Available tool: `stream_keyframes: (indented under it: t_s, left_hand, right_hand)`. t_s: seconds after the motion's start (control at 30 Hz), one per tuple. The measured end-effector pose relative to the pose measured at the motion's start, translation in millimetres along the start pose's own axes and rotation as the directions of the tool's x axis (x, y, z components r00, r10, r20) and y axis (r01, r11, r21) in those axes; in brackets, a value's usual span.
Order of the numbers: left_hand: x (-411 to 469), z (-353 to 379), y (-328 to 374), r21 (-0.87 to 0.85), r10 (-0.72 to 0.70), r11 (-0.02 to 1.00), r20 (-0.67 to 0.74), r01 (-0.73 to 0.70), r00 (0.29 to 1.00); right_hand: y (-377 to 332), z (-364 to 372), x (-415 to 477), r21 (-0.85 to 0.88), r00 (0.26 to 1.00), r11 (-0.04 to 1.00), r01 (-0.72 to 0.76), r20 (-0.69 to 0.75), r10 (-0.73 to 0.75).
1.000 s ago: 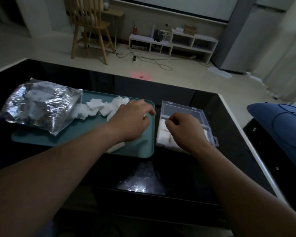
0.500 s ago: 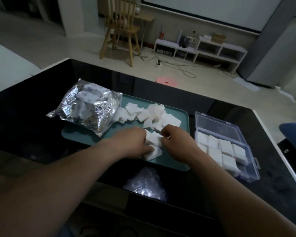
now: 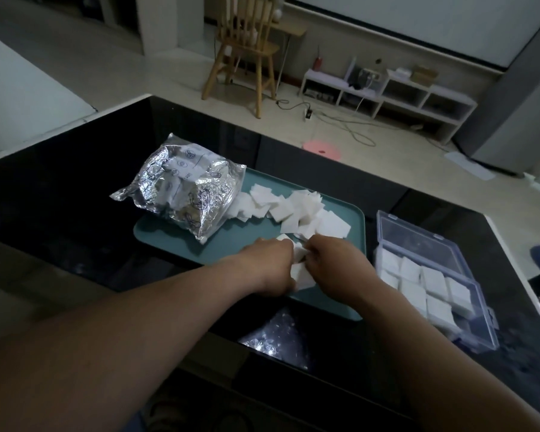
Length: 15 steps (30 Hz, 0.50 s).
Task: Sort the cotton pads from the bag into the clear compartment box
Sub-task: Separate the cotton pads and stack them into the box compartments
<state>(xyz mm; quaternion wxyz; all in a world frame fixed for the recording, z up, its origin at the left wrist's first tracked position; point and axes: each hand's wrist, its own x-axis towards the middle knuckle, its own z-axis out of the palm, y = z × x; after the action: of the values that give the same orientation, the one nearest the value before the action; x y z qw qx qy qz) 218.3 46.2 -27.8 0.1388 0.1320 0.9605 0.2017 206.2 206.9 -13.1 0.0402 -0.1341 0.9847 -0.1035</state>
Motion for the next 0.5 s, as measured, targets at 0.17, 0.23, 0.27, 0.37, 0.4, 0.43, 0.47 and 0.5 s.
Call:
stream_keyframes:
  t_s: [0.17,0.23,0.27,0.37,0.4,0.43,0.47,0.5]
  left_hand:
    - [-1.4,1.8,10.7,-0.022,-0.026,0.999,-0.002,0.026,1.000]
    - [-3.2,2.7,11.9,-0.062,-0.009,0.998,0.005,0.009,1.000]
    - [-4.7,3.0,11.9,-0.076,-0.006,0.997,0.009,0.007,1.000]
    - [-6.5,-2.7,13.5,-0.106,0.001,0.994,0.009,0.000,1.000]
    - [-7.5,-7.7,14.7,-0.139,0.000,0.990,0.008,0.001,1.000]
    - [-7.7,-13.2,15.7,-0.193,-0.006,0.981,0.008,0.007,1.000]
    - [-8.2,-19.3,17.1,-0.256,-0.011,0.967,0.004,0.011,1.000]
    - [-8.2,-24.6,19.0,-0.316,-0.013,0.949,-0.005,0.011,1.000]
  right_hand:
    - [15.6,-9.4,-3.8,0.137,0.992,0.987,-0.079,-0.085,0.092]
    - [21.1,-16.1,-6.2,0.213,0.982,0.971,-0.107,-0.132,0.137]
    - [23.0,-19.1,-7.0,0.256,0.976,0.960,-0.116,-0.150,0.158]
    - [29.1,-27.3,-9.5,0.367,0.956,0.919,-0.147,-0.187,0.228]
    - [31.1,-28.9,-9.4,0.401,0.949,0.902,-0.157,-0.190,0.250]
    - [32.5,-30.1,-9.4,0.435,0.946,0.884,-0.169,-0.182,0.270]
    - [33.2,-31.1,-9.6,0.469,0.945,0.866,-0.175,-0.168,0.282]
    - [34.0,-31.9,-10.3,0.504,0.946,0.845,-0.178,-0.149,0.289]
